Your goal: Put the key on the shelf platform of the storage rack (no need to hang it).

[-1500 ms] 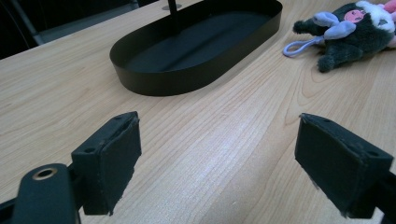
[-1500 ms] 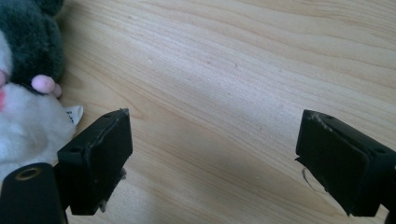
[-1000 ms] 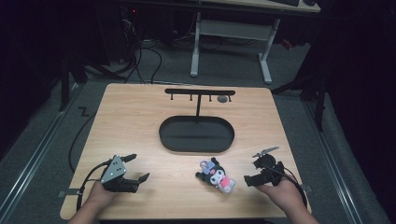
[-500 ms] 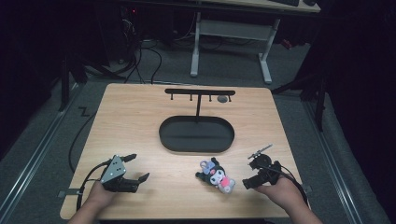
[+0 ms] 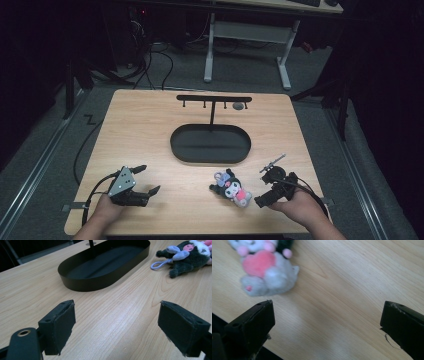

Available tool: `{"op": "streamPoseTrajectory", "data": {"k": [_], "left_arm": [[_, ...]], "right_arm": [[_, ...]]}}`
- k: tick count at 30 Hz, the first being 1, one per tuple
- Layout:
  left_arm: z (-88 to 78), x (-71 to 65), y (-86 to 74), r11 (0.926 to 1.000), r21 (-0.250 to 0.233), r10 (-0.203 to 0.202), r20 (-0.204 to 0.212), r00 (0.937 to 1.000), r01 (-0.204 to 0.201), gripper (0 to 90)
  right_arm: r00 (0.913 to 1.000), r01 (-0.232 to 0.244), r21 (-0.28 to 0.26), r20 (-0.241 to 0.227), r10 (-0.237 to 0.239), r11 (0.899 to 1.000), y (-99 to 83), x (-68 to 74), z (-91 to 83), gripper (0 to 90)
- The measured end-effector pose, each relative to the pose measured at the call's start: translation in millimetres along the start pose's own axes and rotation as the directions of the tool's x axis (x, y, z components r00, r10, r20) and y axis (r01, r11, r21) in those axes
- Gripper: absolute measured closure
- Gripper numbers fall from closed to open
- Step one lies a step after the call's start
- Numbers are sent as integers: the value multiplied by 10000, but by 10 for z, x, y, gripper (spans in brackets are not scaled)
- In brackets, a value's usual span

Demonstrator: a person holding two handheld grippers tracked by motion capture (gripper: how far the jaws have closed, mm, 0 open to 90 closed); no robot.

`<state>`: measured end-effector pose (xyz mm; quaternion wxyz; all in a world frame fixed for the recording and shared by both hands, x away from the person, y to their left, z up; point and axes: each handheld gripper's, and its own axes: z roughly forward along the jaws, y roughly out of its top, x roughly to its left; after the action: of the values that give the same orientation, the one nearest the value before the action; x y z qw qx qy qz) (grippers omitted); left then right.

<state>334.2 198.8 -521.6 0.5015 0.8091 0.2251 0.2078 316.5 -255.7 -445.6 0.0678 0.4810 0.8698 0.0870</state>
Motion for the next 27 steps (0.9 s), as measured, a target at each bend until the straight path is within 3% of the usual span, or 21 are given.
{"op": "streamPoseTrajectory", "data": {"k": [3, 7, 12, 16, 20, 21, 22, 23, 24, 25, 27], "left_arm": [[-1, 1, 1, 10000, 2, -20, -15, 10000, 20, 154], [-1, -1, 1, 10000, 2, 11, -1, 10000, -11, 154], [-3, 3, 1, 10000, 2, -36, -9, 10000, 36, 154], [-4, -1, 1, 10000, 5, -5, 9, 10000, 5, 154], [-6, 2, 1, 10000, 6, -18, 25, 10000, 18, 154], [-7, 3, 1, 10000, 2, -18, 26, 10000, 18, 154], [-7, 3, 0, 10000, -19, -26, 12, 10000, 26, 154], [-7, 3, 0, 10000, -17, -34, 10, 10000, 34, 154], [-6, 4, 0, 10000, -20, -38, 2, 10000, 38, 154], [-6, 4, 0, 10000, -26, -33, 7, 10000, 33, 154], [-5, 5, 0, 10000, -43, -33, 15, 10000, 33, 154]], "right_arm": [[9999, 72, 26, -93, -72, 10000, 24, 93, -19, 0], [9982, 553, 0, -219, -553, 9985, 62, 156, 0, 0], [9970, 657, -18, -409, -657, 9978, 124, 257, 30, 0], [9925, 1156, -16, -401, -1155, 9933, 199, 341, 63, 0], [9926, 1153, 288, -429, -1140, 9929, 279, 418, 104, 0], [9896, 1374, 236, -466, -1362, 9902, 305, 422, 117, 1], [9908, 1267, 275, -519, -1251, 9916, 311, 438, 120, 3], [9882, 1447, 212, -547, -1434, 9892, 327, 443, 137, 4], [9906, 1270, 302, -543, -1252, 9914, 327, 466, 140, 6], [9871, 1499, 229, -597, -1483, 9884, 339, 465, 158, 12], [9867, 1516, 260, -637, -1497, 9881, 350, 482, 175, 17]]}}
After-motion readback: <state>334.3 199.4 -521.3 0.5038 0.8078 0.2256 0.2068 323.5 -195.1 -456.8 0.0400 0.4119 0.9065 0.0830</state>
